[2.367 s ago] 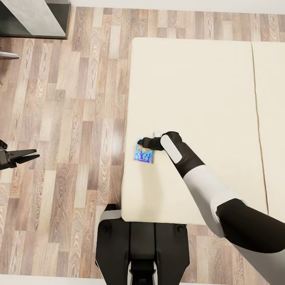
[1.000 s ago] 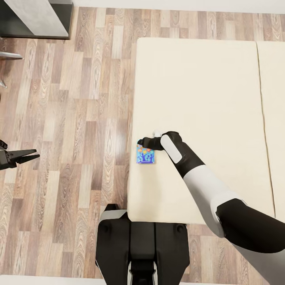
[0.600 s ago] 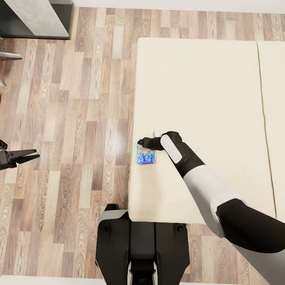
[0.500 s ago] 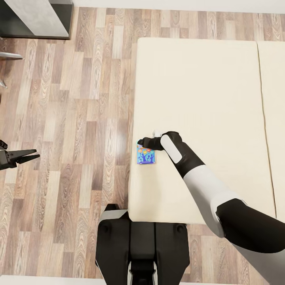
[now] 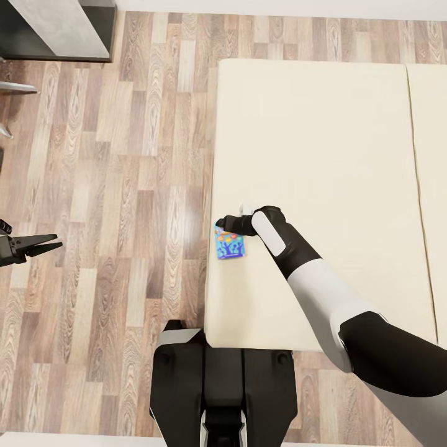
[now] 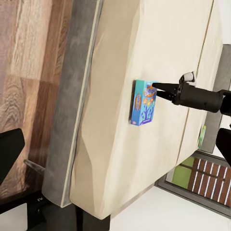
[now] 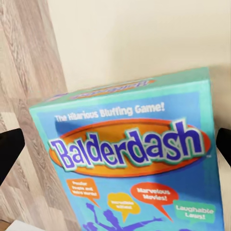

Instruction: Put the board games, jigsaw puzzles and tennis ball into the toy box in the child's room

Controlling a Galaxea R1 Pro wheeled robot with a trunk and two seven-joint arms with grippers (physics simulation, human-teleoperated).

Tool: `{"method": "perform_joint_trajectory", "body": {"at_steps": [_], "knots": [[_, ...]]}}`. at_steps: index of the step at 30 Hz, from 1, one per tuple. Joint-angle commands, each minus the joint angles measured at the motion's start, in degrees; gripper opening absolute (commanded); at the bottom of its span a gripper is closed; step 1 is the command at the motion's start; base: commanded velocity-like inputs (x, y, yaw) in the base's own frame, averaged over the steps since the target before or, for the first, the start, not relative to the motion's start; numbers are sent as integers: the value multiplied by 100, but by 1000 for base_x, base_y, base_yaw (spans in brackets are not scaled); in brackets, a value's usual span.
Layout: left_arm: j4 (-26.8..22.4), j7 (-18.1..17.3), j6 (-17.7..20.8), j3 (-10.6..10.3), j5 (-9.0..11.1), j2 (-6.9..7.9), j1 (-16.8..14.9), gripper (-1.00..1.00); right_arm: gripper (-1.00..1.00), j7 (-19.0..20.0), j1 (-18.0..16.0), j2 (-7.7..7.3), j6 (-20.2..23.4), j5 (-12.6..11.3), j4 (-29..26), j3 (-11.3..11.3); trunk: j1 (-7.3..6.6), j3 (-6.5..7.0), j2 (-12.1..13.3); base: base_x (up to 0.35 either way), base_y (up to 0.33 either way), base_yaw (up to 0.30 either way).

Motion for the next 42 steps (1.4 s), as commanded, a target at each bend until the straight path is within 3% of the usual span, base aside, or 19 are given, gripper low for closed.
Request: {"method": "perform_joint_trajectory", "body": {"at_steps": [1, 42], "knots": [[-1, -23, 61, -2, -2, 2, -1, 100, 100, -53, -2, 0, 9, -56, -5, 10, 4, -6, -9, 0, 51, 0], [-1, -23, 29, -2, -9, 2, -1, 100, 100, -53, -4, 0, 2, -56, -5, 10, 4, -6, -9, 0, 40, 0]]}}
